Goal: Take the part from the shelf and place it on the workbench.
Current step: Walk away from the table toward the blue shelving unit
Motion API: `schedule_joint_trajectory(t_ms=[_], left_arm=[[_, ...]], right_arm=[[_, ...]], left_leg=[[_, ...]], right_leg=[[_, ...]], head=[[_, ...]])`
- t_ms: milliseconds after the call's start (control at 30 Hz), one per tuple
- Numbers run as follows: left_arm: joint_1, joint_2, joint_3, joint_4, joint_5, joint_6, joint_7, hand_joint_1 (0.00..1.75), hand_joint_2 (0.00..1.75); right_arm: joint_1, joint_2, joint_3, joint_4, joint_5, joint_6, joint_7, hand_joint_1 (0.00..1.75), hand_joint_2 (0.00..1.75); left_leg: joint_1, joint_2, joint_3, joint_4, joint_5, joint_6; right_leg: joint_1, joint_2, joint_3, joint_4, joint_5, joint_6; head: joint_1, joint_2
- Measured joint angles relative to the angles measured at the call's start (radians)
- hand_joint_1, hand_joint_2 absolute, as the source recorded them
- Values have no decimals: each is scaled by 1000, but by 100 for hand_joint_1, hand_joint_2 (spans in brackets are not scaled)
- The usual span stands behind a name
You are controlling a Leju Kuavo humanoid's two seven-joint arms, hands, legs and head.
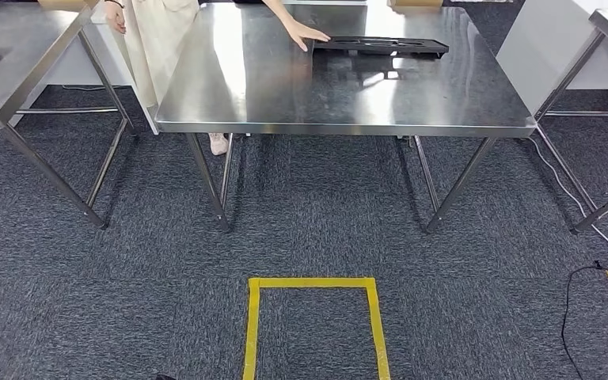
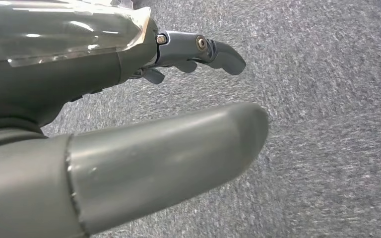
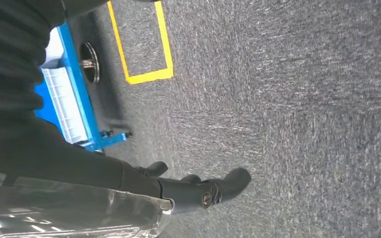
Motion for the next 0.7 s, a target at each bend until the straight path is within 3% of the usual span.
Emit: schedule_joint_trajectory(t_ms=[33, 67, 167, 200, 233, 267, 300, 333, 367, 400, 433, 467, 500, 533, 567, 600, 667, 700], left_arm=[[0, -1, 0, 0, 0, 0, 0, 0, 0], [1, -2, 0, 0, 0, 0, 0, 0, 0], [1, -2, -1, 0, 0, -1, 1, 0, 0], [1, -2, -1, 0, 0, -1, 1, 0, 0], [1, -2, -2, 0, 0, -2, 1, 0, 0], [1, -2, -2, 0, 0, -2, 1, 0, 0], [1, -3, -2, 0, -1, -3, 1, 0, 0], [0, -4, -3, 0, -1, -3, 1, 0, 0], [0, -4, -4, 0, -2, -4, 1, 0, 0], [-1, -5, -5, 0, -4, -4, 1, 0, 0], [-2, -5, -7, 0, -6, -4, 1, 0, 0], [-3, -5, -10, 0, -8, -4, 1, 0, 0], [-2, -5, -11, 0, -9, -5, 1, 0, 0], [-2, -5, -13, 0, -9, -5, 2, 0, 0], [0, -5, -14, 0, -9, -5, 3, 0, 0], [1, -5, -15, 0, -10, -5, 4, 0, 0], [2, -6, -16, 0, -11, -4, 6, 0, 0], [3, -7, -17, 0, -12, -3, 7, 0, 0]], right_arm=[[1, 0, 0, 0, 0, 0, 0, 0, 175], [2, 0, 0, 0, 0, 0, 0, 0, 175], [4, 0, 0, 0, -1, 0, 0, 0, 175], [4, 0, 0, 0, -2, 0, 0, 0, 175], [4, 0, 0, 0, -2, 0, 0, 0, 175], [4, -1, 0, 0, -3, 0, -1, 0, 175], [3, -2, 0, 0, -4, 0, -1, 0, 175], [3, -3, 0, 0, -5, 0, -2, 0, 175], [2, -3, 0, 0, -6, -1, -2, 0, 175], [0, -3, 0, 0, -6, -1, -3, 0, 175], [-1, -3, 0, 0, -7, -2, -3, 0, 175], [-2, -2, 0, 0, -8, -3, -3, 0, 175], [-1, -1, 0, 0, -8, -5, -2, 0, 175], [1, 0, 0, 0, -9, -7, -1, 0, 175], [2, 2, 0, 0, -11, -9, -1, 0, 175], [4, 3, 0, 1, -14, -10, 0, 0, 175], [7, 3, 0, 0, -17, -12, 1, 0, 175], [9, 3, 0, 0, -17, -12, 0, 0, 175]], left_leg=[[-1, 2, -12, -4, 13, 11], [-1, 5, -26, -8, 28, 22], [-2, 11, -76, -11, 72, 35], [-3, 13, -94, -10, 86, 34], [-4, 15, -109, -9, 99, 32], [-4, 17, -126, -7, 113, 30], [-4, 18, -143, -4, 127, 27], [-4, 18, -156, -2, 139, 23], [-6, 18, -170, 1, 153, 18], [-7, 19, -178, 2, 165, 12], [-9, 20, -182, 0, 178, 7], [-9, 20, -184, -4, 190, 1], [-8, 21, -187, -9, 202, -5], [-6, 19, -193, -6, 194, -11], [-3, 17, -202, 9, 168, -16], [-2, 14, -215, 46, 120, -20], [1, 10, -244, 173, 13, -27], [2, 8, -255, 240, -15, -30]], right_leg=[[0, 2, -7, 5, -5, 2], [0, 4, -20, 26, -30, 0], [-4, 9, -61, 184, -169, -18], [-4, 10, -64, 240, -190, -13], [-4, 10, -60, 279, -193, -4], [-3, 11, -38, 288, -173, 9], [-3, 11, 1, 260, -148, 20], [-3, 11, 57, 200, -133, 23], [0, 12, 129, 109, -133, 20], [3, 13, 185, 25, -149, 11], [7, 14, 221, -38, -166, 0], [12, 15, 235, -73, -176, -10], [9, 15, 227, -77, -172, -20], [5, 13, 216, -74, -162, -31], [1, 11, 206, -73, -151, -44], [-4, 8, 193, -73, -139, -55], [-1, 5, 167, -72, -117, -70], [1, 4, 153, -70, -107, -72]], head=[[0, 0], [2, 0], [12, 0], [15, 0], [16, 0], [16, 0], [17, 0], [18, 0], [18, 0], [18, 0], [18, 0], [17, 0], [15, 0], [13, 0], [10, 0], [5, 0], [-4, 0], [-7, 0]])
